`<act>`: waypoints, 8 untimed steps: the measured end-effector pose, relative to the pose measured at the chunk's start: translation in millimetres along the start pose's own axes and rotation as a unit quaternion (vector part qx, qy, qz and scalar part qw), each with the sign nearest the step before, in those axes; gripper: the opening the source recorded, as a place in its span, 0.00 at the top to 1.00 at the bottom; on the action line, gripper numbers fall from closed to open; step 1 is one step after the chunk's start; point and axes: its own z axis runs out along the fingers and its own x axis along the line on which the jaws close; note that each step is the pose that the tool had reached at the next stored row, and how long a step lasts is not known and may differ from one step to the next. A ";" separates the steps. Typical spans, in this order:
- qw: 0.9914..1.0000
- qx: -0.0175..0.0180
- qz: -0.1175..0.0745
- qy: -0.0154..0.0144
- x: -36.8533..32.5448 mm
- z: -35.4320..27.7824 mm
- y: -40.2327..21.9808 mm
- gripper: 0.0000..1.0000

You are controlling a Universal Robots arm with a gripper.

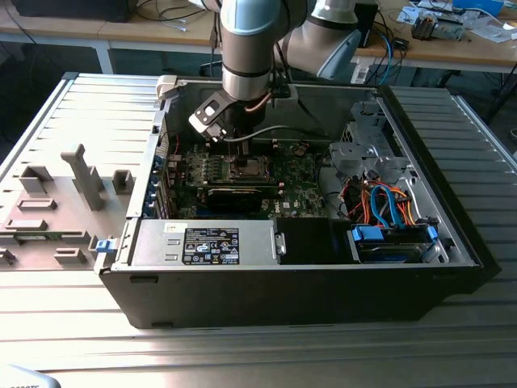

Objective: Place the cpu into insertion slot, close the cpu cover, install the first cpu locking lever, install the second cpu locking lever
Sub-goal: 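Close the cpu cover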

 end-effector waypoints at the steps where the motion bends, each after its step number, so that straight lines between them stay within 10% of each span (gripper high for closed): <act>1: 1.000 0.000 0.000 0.000 0.0 0.1 0.0 0.89; 8: 1.000 0.001 0.000 0.000 -0.7 -6.3 9.9 0.89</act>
